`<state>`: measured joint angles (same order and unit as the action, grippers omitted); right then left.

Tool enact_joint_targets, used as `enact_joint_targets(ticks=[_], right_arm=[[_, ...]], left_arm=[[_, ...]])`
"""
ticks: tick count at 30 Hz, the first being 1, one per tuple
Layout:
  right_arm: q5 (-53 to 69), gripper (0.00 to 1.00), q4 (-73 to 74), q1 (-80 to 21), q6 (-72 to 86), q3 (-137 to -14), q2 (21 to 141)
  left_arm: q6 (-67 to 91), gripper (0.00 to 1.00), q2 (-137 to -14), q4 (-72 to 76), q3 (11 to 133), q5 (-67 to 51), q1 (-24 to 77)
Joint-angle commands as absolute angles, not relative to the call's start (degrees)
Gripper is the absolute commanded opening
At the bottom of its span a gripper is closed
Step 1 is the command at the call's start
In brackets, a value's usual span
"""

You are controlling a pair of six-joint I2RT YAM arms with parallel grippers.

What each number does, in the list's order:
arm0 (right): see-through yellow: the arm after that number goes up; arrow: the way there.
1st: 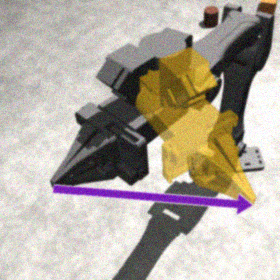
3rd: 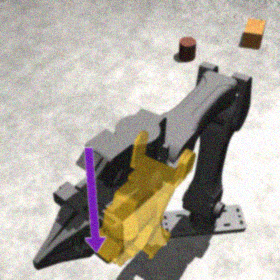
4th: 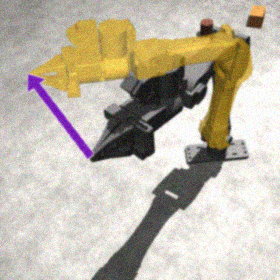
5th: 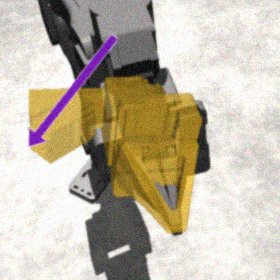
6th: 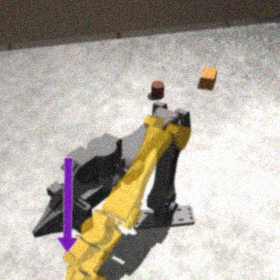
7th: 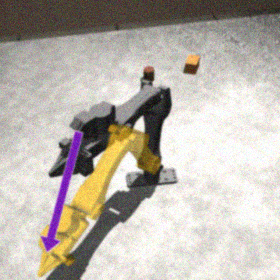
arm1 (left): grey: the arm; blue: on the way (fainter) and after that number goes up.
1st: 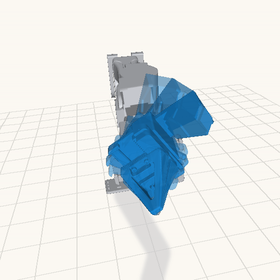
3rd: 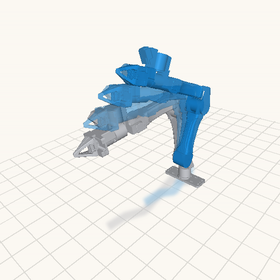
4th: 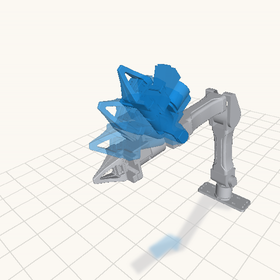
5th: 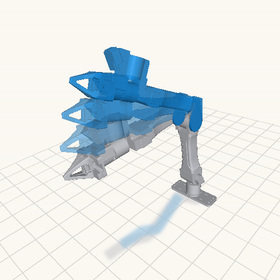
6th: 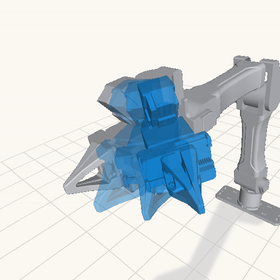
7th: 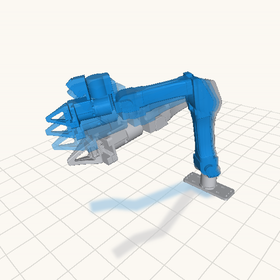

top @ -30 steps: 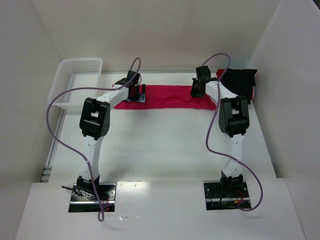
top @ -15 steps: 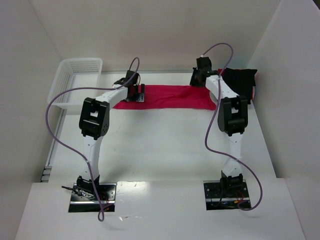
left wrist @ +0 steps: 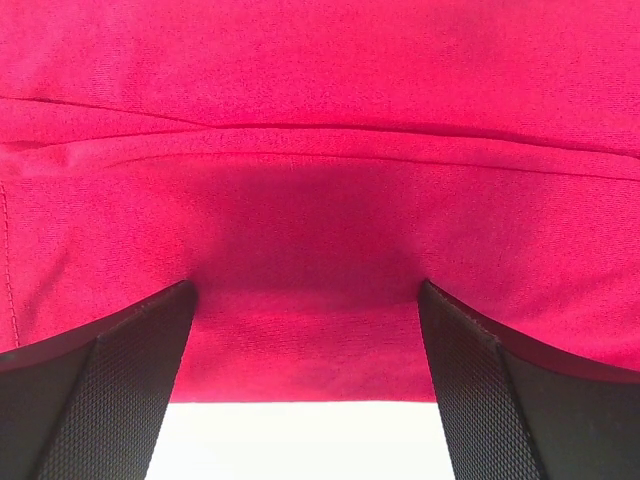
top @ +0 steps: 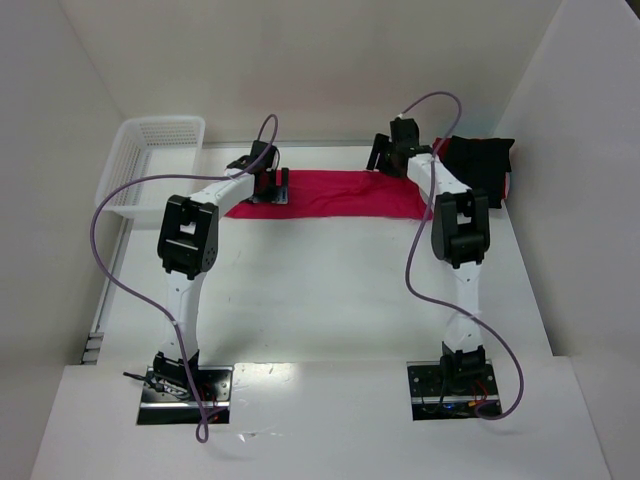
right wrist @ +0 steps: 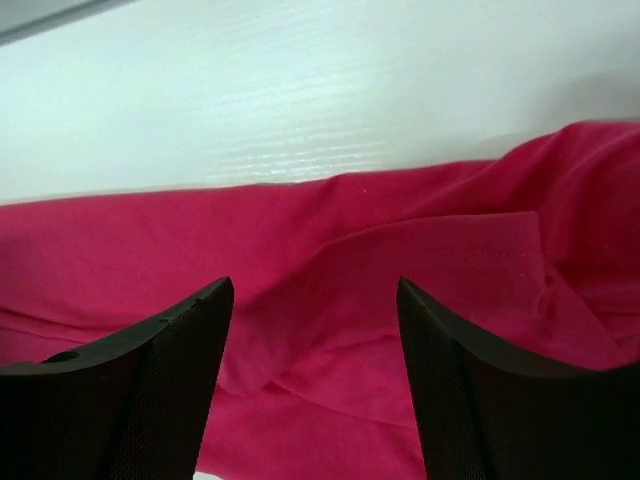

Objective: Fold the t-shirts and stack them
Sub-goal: Fold the other side of the tshirt into a rectangle

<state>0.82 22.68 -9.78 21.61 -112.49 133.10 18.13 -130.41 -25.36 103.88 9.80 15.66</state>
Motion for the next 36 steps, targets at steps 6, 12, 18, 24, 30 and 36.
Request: enact_joint_targets(ticks=[6,12,18,24,30,36], right_arm=[[2.6,0.72,11.0,-10.4,23.1,-109.8,125.1],[2.0,0.71,12.6,-10.4,20.3,-105.9,121.0],[2.0,0.66,12.0,-10.4,19.8,-96.9,119.3],[3.9,0.52,12.7,-10.4,19.8,-97.6,122.9],[4.5,0.47,13.3,-10.9,18.7,-99.9,126.7],[4.5,0.47,15.2,-10.9,17.7,-106.1,131.5]], left_arm=[[18.1,0.99,-130.8,-25.2,105.6,8.2,15.3],[18.1,0.99,-130.3,-25.2,105.6,8.2,15.3],[18.1,0.99,-129.1,-25.2,107.2,7.0,15.3],[17.5,0.99,-128.6,-25.2,107.2,6.0,15.3],[17.5,0.99,-129.1,-25.2,106.7,6.0,15.3],[17.5,0.99,-129.6,-25.2,106.7,6.0,15.3]])
